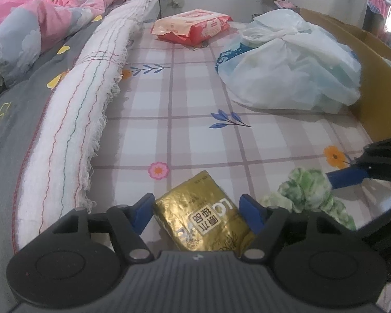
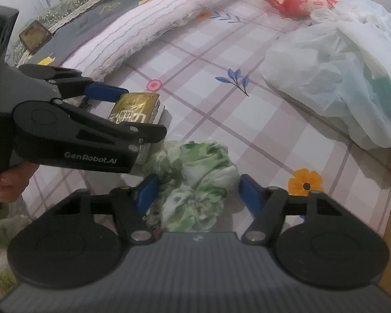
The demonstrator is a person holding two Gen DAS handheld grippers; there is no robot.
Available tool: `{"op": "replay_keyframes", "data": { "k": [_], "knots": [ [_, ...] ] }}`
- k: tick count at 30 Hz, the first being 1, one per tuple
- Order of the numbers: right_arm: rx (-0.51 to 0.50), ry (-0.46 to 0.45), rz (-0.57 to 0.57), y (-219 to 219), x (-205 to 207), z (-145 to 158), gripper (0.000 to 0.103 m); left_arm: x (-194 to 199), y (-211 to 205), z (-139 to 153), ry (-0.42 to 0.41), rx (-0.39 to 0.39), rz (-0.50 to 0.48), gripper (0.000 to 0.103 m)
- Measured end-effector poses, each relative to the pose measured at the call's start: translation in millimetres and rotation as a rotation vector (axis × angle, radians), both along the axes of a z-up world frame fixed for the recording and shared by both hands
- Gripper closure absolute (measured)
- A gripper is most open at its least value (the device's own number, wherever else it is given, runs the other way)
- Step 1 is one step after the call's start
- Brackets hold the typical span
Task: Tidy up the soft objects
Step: 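Carry the gold packet and scrunchie over the box with both grippers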
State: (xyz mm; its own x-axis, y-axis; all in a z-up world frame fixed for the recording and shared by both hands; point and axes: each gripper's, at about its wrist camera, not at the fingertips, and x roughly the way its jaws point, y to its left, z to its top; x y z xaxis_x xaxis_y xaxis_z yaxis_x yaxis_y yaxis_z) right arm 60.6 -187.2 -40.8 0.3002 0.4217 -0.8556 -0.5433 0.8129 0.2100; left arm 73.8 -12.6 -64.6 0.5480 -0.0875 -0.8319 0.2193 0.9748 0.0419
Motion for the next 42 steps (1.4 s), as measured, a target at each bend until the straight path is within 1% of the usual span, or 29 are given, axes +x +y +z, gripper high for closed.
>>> {"op": "replay_keyframes", "data": {
  "k": [2, 5, 6, 8, 10, 13, 17, 21, 23, 26, 29, 31, 33, 37, 40, 42],
  "knots": [
    [0.005, 0.001, -0.012, -2.4, 0.7, 0.0, 0.05, -2.6, 1.0, -0.1, -0.002, -0.01, -0.007, 0.032],
    [0.028, 0.009, -0.047, -9.0, 1.9, -0.6, 0.06, -5.6, 4.3, 0.2, -0.008, -0.043, -0.009, 0.034],
    [0.043, 0.015, -0.065, -12.2, 2.6, -0.8, 0.061, -5.5, 6.7, 0.0, -0.006, -0.062, -0.005, 0.034],
    [0.08, 0.032, -0.113, -20.7, 5.1, -2.1, 0.071, -6.4, 9.9, 0.9, -0.008, -0.088, 0.003, 0.034],
    [0.126, 0.058, -0.165, -30.9, 7.5, -3.7, 0.077, -7.6, 12.8, 3.6, -0.011, -0.11, 0.011, 0.034],
    [0.194, 0.096, -0.23, -45.3, 9.1, -6.3, 0.079, -12.2, 12.8, 11.6, -0.037, -0.121, 0.005, 0.034],
    [0.286, 0.112, -0.28, -57.9, 6.2, -2.8, 0.079, -16.8, 11.8, 22.6, -0.066, -0.12, 0.004, 0.034],
    [0.355, 0.087, -0.305, -65.8, 2.9, 12.8, 0.079, -20.0, 15.3, 38.6, -0.097, -0.147, 0.007, 0.034],
    [0.386, 0.063, -0.312, -70.7, 0.0, 24.9, 0.079, -21.6, 14.8, 48.8, -0.115, -0.158, 0.004, 0.034],
    [0.444, 0.019, -0.33, -83.4, -4.0, 47.1, 0.079, -22.9, 10.4, 70.3, -0.15, -0.197, -0.025, 0.034],
    [0.508, -0.028, -0.352, -102.5, -8.8, 71.5, 0.079, -22.6, -4.7, 96.2, -0.212, -0.221, -0.093, 0.034],
    [0.531, -0.075, -0.376, -119.9, -16.7, 89.4, 0.079, -21.9, -22.5, 112.9, -0.257, -0.232, -0.153, 0.034],
    [0.55, -0.127, -0.41, -142.5, -27.7, 105.9, 0.079, -18.5, -43.2, 126.6, -0.282, -0.258, -0.217, 0.034],
    [0.559, -0.221, -0.504, -195.6, -48.7, 130.7, 0.079, -6.3, -100.5, 143.9, -0.279, -0.312, -0.366, 0.034],
    [0.513, -0.276, -0.585, -239.7, -61.1, 140.8, 0.079, 3.0, -148.1, 146.4, -0.269, -0.308, -0.458, 0.034],
    [0.47, -0.285, -0.638, -268.8, -64.8, 142.0, 0.079, 9.0, -178.7, 142.9, -0.243, -0.316, -0.512, 0.034]
  ]
}}
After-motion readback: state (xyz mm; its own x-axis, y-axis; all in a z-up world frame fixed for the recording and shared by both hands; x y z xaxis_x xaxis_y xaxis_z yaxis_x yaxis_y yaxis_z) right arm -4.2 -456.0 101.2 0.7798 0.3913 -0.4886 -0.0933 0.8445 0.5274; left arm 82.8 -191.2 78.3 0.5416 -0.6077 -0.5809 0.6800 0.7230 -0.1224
